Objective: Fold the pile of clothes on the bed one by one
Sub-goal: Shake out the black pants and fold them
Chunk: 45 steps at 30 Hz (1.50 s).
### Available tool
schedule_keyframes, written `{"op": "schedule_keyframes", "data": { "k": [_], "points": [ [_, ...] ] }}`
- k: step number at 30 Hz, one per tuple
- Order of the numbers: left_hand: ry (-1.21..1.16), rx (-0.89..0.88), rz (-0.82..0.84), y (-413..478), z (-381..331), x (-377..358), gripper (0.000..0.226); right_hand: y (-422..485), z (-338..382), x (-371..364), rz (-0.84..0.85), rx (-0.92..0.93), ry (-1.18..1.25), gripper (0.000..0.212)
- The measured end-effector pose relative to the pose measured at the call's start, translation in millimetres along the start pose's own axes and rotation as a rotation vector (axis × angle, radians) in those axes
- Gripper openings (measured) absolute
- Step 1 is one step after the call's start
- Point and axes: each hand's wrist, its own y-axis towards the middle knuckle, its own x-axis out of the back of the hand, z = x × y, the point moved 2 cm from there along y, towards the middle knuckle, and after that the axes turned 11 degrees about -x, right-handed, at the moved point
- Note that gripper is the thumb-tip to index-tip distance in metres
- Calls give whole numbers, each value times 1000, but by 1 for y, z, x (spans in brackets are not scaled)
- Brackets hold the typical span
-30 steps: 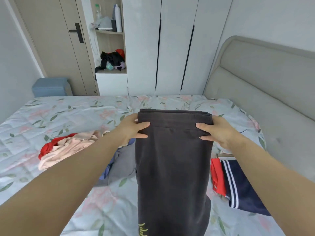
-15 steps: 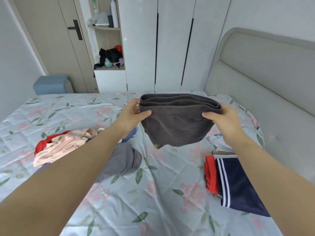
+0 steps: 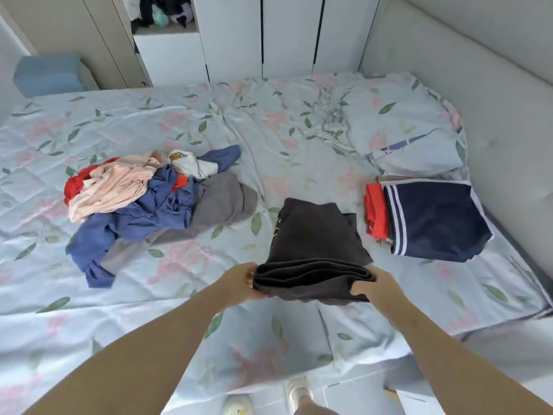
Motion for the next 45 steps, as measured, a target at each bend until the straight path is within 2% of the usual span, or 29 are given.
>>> {"op": "schedule_keyframes", "data": {
  "k": [3,7,10,13,22,27,32,36,38,42,45],
  "points": [
    [40,30,65,-20,19,-16,28,-19,-33,-17,35,-107,22,32],
    [61,31,127,-31,35,-25,28,-29,-60,-32,68,-182,0,44],
    [99,48,173,-31,39,-26,29,-33,-66,-37,105,-213,-20,36],
    [116,51,191,-22,37,-25,31,-26,-66,-37,129,-244,-40,37],
    [-4,198,33,68,25,-19,28,66,-54,-23,90,-315,35,18],
    [57,294,11,136,29,-29,25,134,-55,-19,113,-394,15,22],
    [220,408,-2,192,39,-43,33,193,-55,-16,120,-436,-36,30],
    [244,519,-121,217,53,-47,42,236,-52,-11,-46,-383,-95,45],
    [248,501,-133,226,55,-52,43,255,-52,-8,-98,-372,-81,51],
    [231,462,-131,239,52,-68,37,284,-52,-13,-96,-431,2,54],
    [268,469,-170,242,55,-68,34,292,-50,-28,-64,-366,55,55]
  ]
}}
